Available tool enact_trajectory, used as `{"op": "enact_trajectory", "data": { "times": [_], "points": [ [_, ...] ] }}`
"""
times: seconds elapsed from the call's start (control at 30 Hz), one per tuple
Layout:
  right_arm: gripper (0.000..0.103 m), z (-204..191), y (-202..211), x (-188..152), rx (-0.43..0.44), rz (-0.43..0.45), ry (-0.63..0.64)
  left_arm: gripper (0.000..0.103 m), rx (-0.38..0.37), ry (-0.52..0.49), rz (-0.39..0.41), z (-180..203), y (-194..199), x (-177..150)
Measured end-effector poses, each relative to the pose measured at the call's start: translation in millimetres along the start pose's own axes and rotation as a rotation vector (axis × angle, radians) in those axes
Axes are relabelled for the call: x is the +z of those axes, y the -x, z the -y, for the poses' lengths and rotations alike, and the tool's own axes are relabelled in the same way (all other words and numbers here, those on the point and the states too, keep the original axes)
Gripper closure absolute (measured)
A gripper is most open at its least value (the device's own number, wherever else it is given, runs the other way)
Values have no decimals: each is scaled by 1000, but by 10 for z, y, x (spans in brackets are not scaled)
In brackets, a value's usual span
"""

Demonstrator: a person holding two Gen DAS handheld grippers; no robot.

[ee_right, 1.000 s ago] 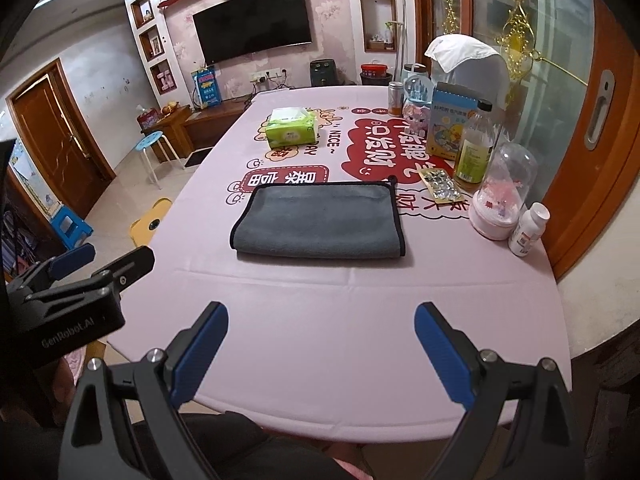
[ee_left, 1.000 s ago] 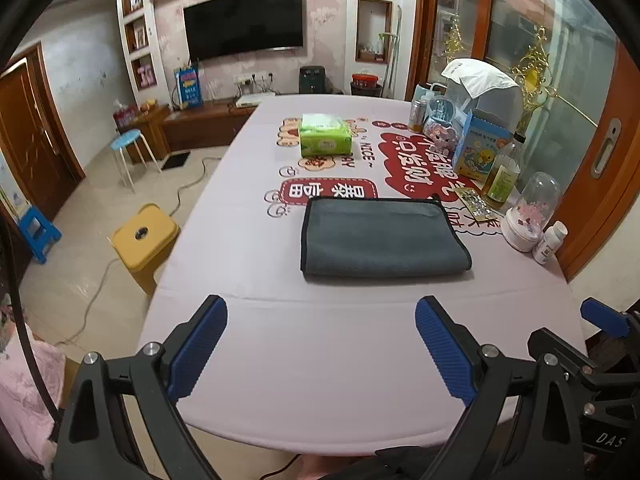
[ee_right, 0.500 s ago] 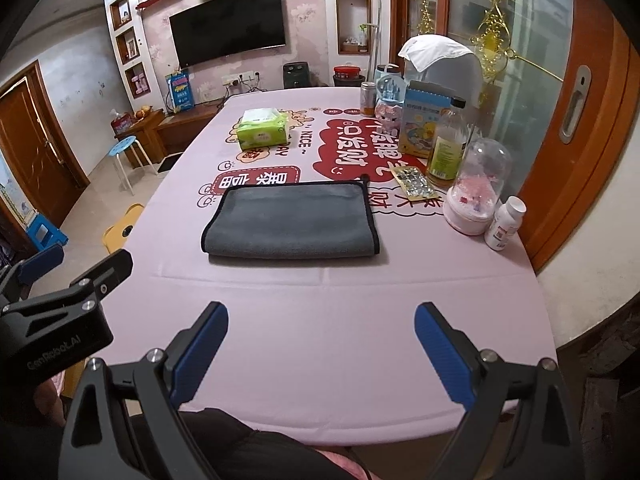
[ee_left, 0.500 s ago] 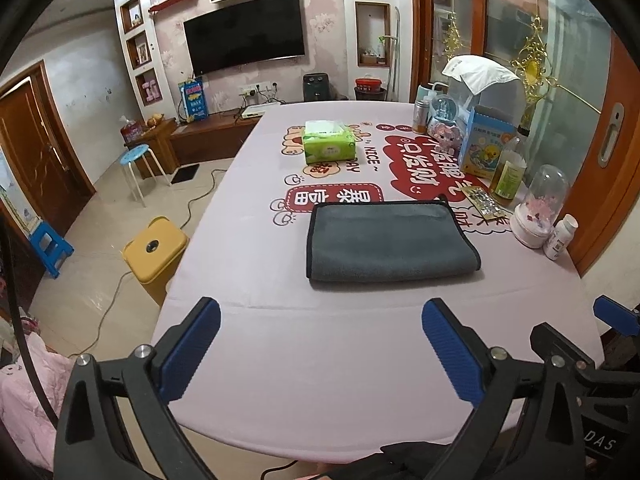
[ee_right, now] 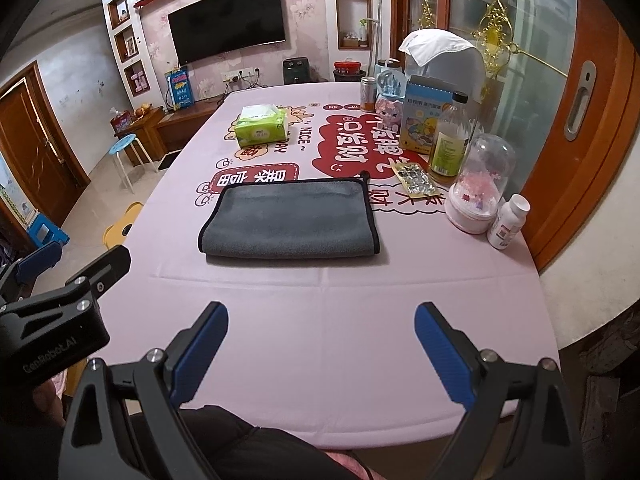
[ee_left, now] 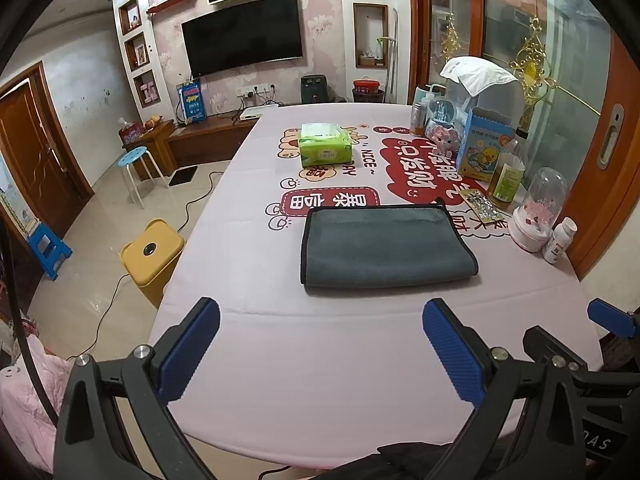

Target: Fold towel

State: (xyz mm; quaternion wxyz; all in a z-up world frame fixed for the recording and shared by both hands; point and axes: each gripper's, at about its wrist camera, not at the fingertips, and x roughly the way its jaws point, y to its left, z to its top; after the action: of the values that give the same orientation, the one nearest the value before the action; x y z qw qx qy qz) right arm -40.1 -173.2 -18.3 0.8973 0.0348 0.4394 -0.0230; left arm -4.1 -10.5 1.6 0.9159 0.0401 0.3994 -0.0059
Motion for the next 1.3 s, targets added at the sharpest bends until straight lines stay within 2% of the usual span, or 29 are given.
{"op": "enact_trajectory", "data": {
  "times": [1.3],
  "points": [
    [8, 38, -101, 8, 12, -24, -6, 2, -3, 1, -1, 7, 1, 14]
  ]
}}
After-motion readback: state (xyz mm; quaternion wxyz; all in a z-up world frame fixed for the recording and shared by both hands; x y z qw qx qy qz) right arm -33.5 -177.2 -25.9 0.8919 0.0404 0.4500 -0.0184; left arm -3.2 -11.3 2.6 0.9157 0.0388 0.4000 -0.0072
